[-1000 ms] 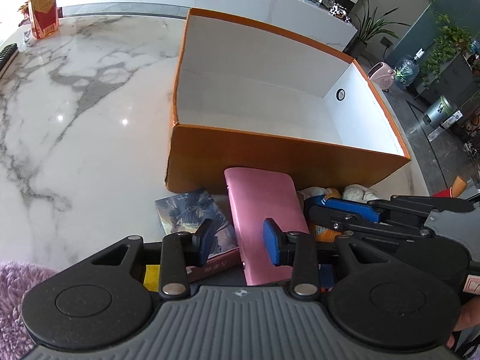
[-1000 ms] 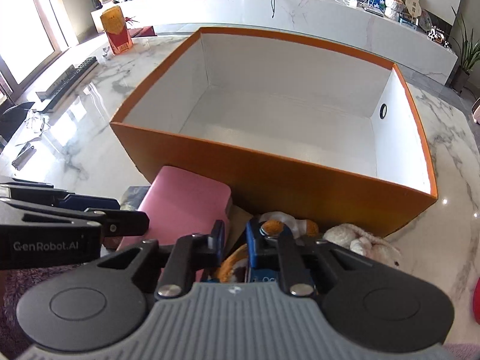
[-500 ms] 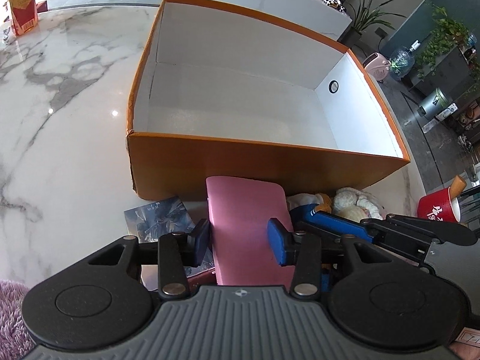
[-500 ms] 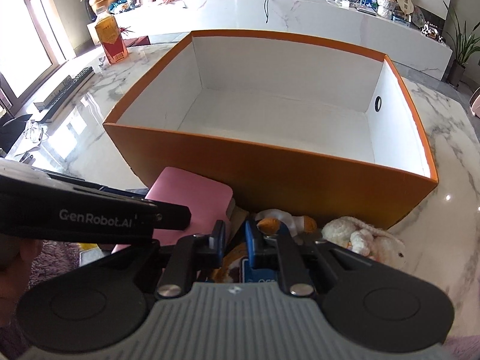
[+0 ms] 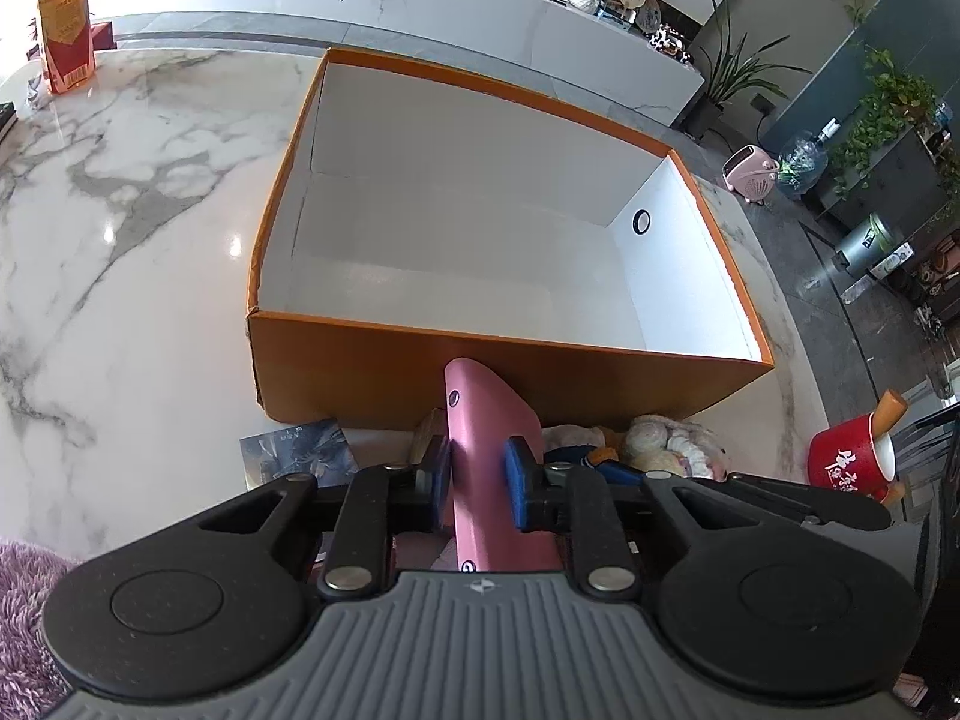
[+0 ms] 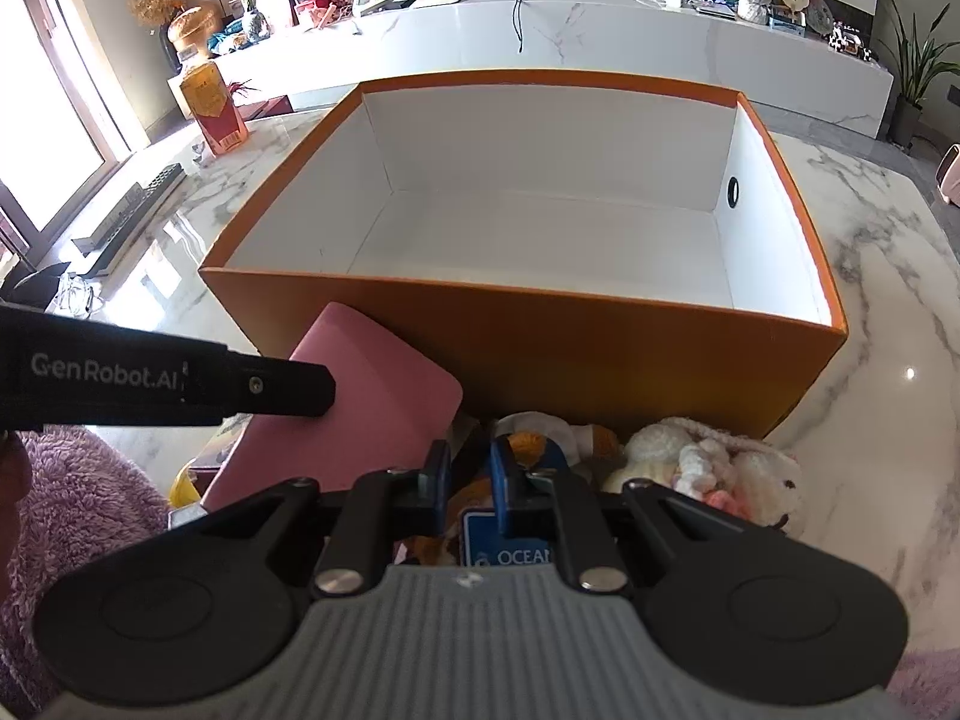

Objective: Organize objects
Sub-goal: 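Grasp the pink notebook with the left tool while the right tool grasps the dark book, then carry the pink notebook and dark book over the orange box with both tools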

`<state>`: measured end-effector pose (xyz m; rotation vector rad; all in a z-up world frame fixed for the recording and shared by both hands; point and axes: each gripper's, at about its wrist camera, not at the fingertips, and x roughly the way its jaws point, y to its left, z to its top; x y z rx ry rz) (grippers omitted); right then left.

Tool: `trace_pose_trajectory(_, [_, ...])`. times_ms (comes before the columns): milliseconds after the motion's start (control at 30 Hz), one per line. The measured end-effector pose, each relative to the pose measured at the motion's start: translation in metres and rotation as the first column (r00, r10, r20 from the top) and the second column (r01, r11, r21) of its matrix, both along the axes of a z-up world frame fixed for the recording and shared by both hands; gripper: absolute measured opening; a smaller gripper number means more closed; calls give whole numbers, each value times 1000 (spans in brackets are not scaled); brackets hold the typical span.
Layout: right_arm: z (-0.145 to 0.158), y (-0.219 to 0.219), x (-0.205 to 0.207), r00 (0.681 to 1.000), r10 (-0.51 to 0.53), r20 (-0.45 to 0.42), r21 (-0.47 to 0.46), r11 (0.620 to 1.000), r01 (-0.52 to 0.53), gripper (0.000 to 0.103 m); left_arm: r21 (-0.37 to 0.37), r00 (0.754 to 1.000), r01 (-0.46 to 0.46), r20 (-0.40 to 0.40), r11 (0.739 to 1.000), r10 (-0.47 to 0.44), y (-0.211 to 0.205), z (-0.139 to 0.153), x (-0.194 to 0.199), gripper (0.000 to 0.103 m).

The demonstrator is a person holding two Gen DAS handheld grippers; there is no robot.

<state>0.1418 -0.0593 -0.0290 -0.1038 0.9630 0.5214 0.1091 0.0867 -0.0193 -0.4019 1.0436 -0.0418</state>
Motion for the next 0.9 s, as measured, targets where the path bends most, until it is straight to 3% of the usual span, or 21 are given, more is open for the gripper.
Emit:
trace_pose_trajectory(233, [-5, -4, 3, 1000, -12, -14, 39, 999, 12, 15, -103, 993, -102, -63, 989, 96, 13, -19, 6, 24])
trace_pose_trajectory(367, [-8, -3, 2, 1000, -14, -13, 42, 999, 14, 15, -103, 988, -121, -111, 987, 110, 15, -34, 11, 35])
trace_pose_trajectory(500, [-8, -3, 2, 1000, -12, -12, 45, 999, 13, 15, -118, 985, -139, -124, 983, 124, 17, -38, 13, 38])
trace_pose_trajectory(567, [-8, -1, 2, 1000, -9, -10, 40, 999, 9, 15, -97, 986, -107, -139, 989, 93, 12, -41, 16, 52])
trace_pose_trajectory(633, [-9, 1, 1, 1000, -5, -5, 30, 1000, 5, 16, -91, 986, -97, -144, 991, 83, 8, -42, 15, 54])
trace_pose_trajectory(767, [-9, 1, 0, 1000, -4, 2, 24, 1000, 4, 16, -84, 990, -109, -101, 990, 101, 11, -33, 9, 34])
trace_pose_trajectory(900, [-9, -1, 0, 1000, -15, 2, 32, 999, 15, 16, -101, 993, -104, -62, 989, 98, 15, -22, 2, 25])
